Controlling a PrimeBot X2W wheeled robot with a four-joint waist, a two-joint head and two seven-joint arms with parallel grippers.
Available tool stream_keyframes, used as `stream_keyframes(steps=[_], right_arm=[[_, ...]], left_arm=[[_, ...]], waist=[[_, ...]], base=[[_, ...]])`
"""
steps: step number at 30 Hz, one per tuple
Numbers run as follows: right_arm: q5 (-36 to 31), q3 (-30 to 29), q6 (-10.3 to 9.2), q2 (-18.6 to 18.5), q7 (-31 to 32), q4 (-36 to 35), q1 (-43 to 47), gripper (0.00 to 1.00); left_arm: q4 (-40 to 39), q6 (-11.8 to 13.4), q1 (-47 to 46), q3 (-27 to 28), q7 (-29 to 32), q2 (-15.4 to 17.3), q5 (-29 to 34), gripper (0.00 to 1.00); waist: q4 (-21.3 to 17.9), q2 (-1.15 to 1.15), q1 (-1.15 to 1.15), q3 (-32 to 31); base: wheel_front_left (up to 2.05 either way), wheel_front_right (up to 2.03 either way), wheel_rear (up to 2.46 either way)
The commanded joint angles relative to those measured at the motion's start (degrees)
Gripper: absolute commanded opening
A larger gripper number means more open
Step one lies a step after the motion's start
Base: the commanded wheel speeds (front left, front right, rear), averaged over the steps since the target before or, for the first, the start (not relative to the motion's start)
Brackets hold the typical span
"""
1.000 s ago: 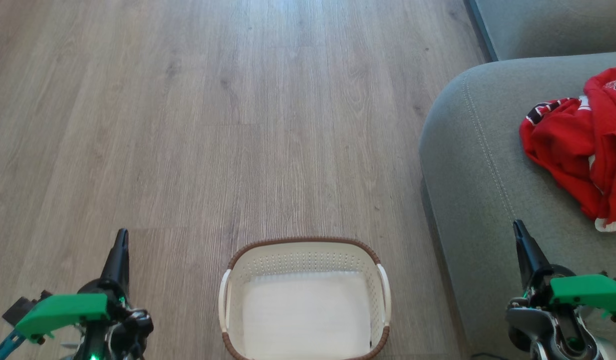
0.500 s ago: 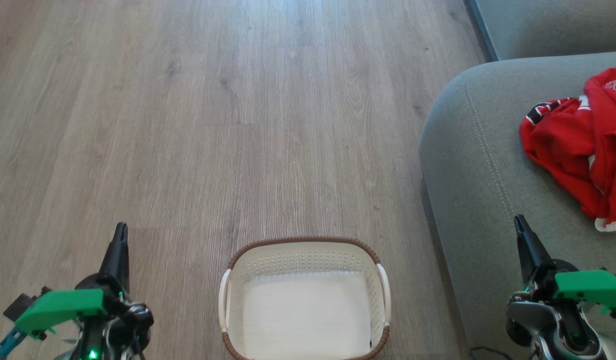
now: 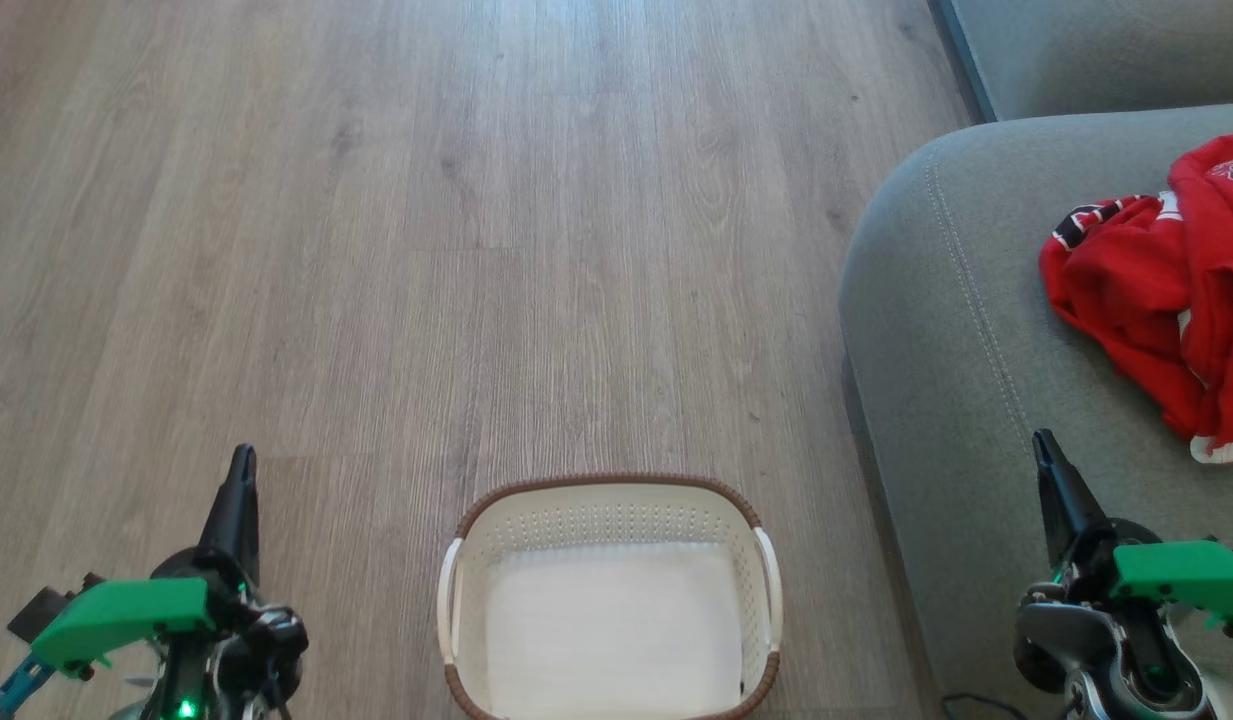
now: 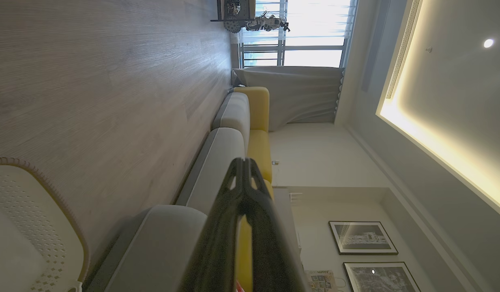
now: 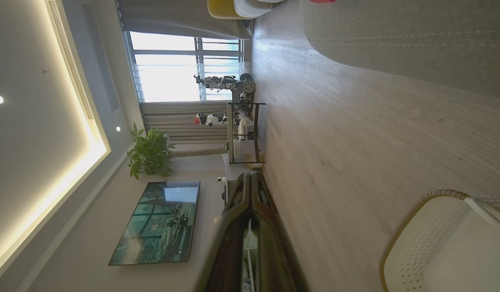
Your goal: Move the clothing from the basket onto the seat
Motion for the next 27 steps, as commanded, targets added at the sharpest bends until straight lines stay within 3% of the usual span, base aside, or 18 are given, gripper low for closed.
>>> stream_keyframes(steps=[1,27], right_arm=[[-0.2,1.1,0.47,0.1,0.5,-1.9,-2.8,0.00],[-0.5,0.7,0.47,0.3,0.8,-1.9,-2.9,0.00]], left_arm=[[-1.5,-0.4,-2.8,2.1,0.4,0.4,-0.1,0.00],[-1.5,-0.4,-2.8,2.1,0.4,0.4,-0.1,0.00]], waist=[[0.0,0.00,0.00,0.0],[0.0,0.00,0.00,0.0]], base=[[0.00,0.00,0.00],[0.00,0.00,0.00]])
